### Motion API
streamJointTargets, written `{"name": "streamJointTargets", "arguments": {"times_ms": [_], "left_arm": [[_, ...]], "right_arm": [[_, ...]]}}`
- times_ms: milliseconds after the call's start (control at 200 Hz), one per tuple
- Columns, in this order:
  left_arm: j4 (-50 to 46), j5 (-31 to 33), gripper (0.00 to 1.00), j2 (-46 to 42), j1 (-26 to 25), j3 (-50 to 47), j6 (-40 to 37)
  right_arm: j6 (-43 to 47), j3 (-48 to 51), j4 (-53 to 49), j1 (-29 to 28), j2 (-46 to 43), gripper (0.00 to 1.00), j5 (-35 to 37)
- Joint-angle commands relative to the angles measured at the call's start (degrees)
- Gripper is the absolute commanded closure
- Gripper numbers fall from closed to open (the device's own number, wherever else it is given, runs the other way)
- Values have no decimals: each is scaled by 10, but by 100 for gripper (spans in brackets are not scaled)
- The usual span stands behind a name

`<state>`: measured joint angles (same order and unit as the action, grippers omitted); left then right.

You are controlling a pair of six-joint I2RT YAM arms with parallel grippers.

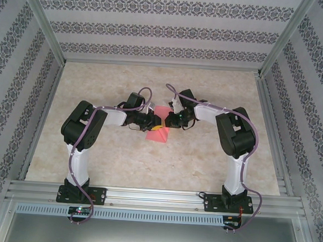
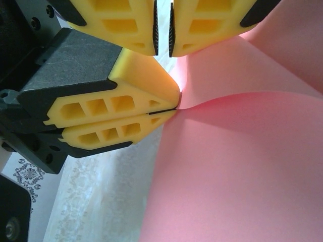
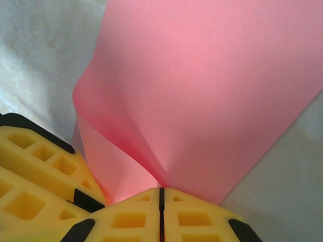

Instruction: Fold a paper plane with a square sheet of paper (pick it up from the middle)

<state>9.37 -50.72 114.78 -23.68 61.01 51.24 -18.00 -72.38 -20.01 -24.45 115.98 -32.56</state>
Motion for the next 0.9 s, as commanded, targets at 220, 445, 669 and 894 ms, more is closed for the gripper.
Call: {"name": "streamJointTargets", "arguments": {"times_ms": [220,445,669,894], "left_arm": [[-27,8,83,17,-9,13,-18],[-37,13,83,17,-10,11,-25],[6,-2,83,-3,-10,2,-8],[42,-4,83,-21,-10,-12,4]], "right_arm": [[13,-21,-15,8,15,92,5],[13,-22,-15,7,19,92,-2],[18,-24,-16,7,20,92,-18],[23,-23,-13,6,16,92,-36]]}}
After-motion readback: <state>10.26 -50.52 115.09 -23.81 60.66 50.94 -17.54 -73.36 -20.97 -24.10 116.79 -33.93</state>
